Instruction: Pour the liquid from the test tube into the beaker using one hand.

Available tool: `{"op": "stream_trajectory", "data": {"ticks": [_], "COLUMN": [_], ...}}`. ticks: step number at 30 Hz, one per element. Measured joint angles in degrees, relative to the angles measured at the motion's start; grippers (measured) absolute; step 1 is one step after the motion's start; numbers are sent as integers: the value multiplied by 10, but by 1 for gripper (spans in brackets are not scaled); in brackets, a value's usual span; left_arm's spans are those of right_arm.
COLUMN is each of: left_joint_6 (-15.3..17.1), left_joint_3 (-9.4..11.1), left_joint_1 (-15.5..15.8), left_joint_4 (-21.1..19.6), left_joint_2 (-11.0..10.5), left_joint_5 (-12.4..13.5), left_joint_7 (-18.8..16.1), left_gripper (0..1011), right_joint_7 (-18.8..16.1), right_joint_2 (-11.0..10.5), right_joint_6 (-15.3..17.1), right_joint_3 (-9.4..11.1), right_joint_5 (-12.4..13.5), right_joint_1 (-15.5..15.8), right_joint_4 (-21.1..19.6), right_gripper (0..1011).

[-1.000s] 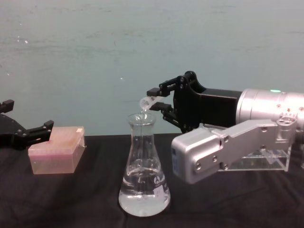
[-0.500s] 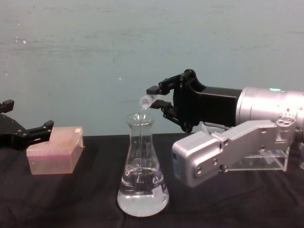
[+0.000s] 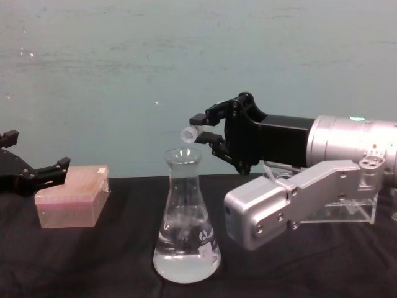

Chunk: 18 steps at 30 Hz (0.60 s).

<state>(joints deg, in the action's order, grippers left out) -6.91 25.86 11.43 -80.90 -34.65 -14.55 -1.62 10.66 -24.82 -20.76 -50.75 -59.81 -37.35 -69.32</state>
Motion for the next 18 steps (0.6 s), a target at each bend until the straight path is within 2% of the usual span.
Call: {"op": "stream_trajectory", "data": {"ticks": [7,12,15,18], "left_joint_6": [0,0,0,0], "left_joint_3": [0,0,0,0], "left_joint_1": [0,0,0,0], "left_joint_4": [0,0,0,0], "left_joint_2": [0,0,0,0], "left_joint_5": [0,0,0,0], "left_joint_7": [0,0,0,0], "left_gripper": [1000,1000,1000,1000], "right_joint_7": [2,0,-4,-16], "right_joint_2": [0,-2,-4,-5], "right_joint_6": [0,-11,-19,-27], "right_joint_3": [-2,-1,5,18], "right_joint_5": [-1,11,26,55], "right_joint_1": [-1,-1,3,10], "right_joint_4": [1,0,-5,-13], "right_gripper": [209,209,209,209]}}
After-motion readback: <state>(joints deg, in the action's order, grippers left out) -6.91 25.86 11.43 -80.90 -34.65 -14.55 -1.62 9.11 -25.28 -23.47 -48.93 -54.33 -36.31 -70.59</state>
